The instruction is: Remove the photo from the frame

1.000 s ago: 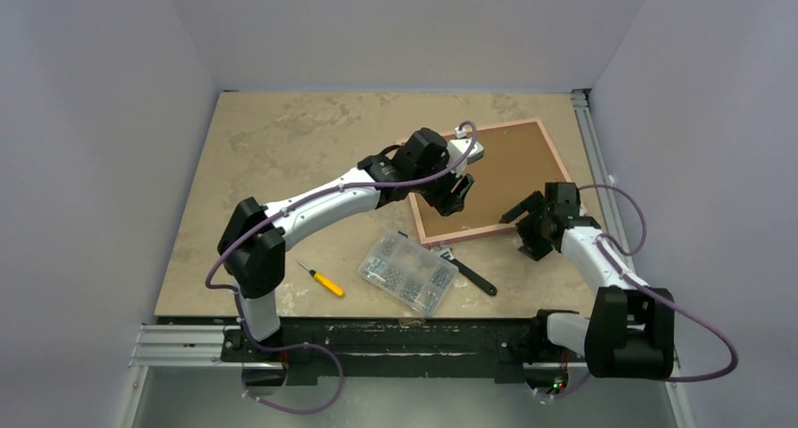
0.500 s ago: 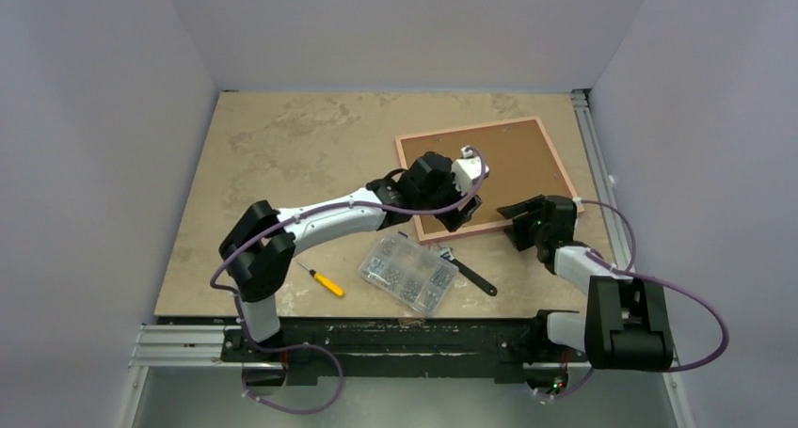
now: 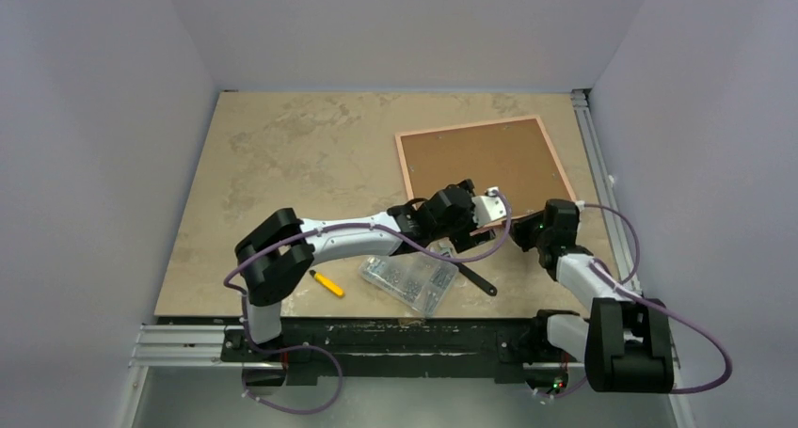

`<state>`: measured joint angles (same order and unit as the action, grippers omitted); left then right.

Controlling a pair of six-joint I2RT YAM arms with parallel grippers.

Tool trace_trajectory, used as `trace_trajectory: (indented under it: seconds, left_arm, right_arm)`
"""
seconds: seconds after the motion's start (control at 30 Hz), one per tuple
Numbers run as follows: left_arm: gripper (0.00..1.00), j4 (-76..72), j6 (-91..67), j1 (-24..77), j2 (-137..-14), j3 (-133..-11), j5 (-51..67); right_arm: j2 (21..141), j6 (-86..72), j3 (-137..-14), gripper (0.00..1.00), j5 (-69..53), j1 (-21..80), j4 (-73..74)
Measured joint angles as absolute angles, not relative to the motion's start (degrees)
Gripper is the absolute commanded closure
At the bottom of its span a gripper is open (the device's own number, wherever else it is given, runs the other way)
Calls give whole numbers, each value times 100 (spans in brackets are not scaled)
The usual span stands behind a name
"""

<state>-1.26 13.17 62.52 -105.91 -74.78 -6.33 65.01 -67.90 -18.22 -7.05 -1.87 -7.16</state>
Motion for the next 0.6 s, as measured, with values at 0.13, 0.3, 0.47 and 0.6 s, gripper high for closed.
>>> trace_trajectory:
  seconds: [0.13,0.3,0.47,0.6]
  left_arm:
    - [15,95,1293,6224,-10770,-7505,-864]
    - [16,899,663,6005,-10619,-7745,-888]
    - [16,1131,64,5723,-9760,-7634,-969]
    - [17,976,-191,5695,-9207,-7601,-1013]
  right_arm:
    - [6434,-6493,-2176,47,-714,-183,-176]
    - [6967,-5339,-3293,18,-447,276,906]
    - [7338,-4967,-3876,21,-1,646,1752]
    - [7400,-5352,-3911,29,364,650,2274]
